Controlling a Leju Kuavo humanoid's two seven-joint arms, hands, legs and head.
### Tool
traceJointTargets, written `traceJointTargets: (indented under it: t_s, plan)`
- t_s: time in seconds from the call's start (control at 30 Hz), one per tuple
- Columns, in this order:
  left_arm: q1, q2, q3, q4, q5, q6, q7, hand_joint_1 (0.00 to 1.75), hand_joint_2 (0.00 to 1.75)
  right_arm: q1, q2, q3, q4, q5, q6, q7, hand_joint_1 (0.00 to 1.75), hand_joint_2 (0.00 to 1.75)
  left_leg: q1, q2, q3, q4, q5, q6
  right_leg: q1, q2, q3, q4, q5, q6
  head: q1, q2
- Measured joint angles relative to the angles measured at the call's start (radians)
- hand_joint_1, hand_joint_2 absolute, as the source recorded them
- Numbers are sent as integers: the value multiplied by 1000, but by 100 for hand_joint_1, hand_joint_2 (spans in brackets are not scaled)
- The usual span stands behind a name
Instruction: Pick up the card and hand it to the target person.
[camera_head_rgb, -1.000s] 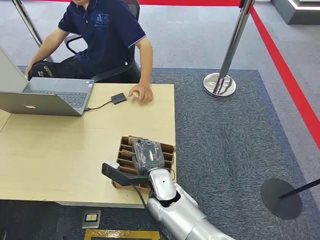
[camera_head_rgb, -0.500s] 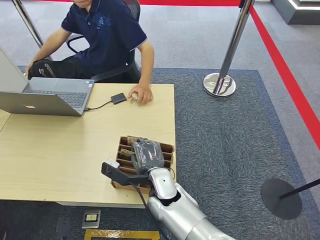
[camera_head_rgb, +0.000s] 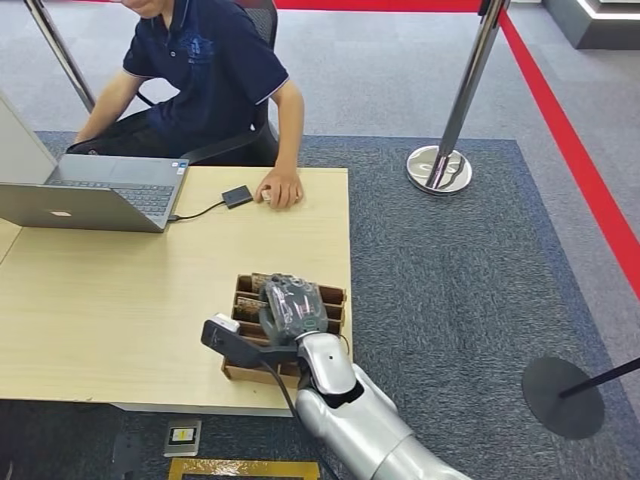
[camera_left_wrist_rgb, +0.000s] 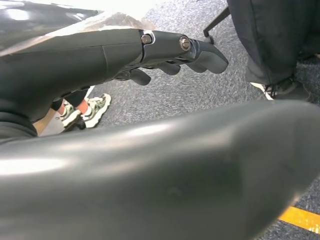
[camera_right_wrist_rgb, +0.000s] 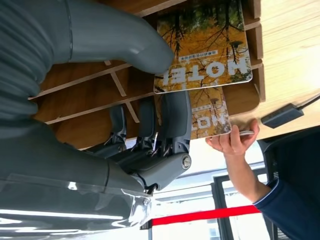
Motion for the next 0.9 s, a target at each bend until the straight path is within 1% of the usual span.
traceJointTargets:
  t_s: [0.13,0.3,0.53,0.9]
  plan:
    - [0,1,0,0,0,0,-2,0,0,2,-1,0,-21,-5,5,-5,108,175,0,0,0,0,0,0,0,0,0,0,0,0,0,0]
    - [0,2,0,0,2,1,-7,0,0,8,-6,0,-61,-13,5,-11,123,175,0,0,-1,0,0,0,0,0,-1,0,0,0,0,0]
    - [0,3,0,0,8,4,-12,0,0,24,-16,0,-132,-21,13,-11,127,175,0,0,-1,0,0,0,0,0,-1,0,0,0,0,0]
    - [2,3,0,0,18,12,-32,0,0,40,-26,0,-191,-24,25,-9,132,175,0,0,-1,0,0,0,0,0,-1,0,0,0,0,0]
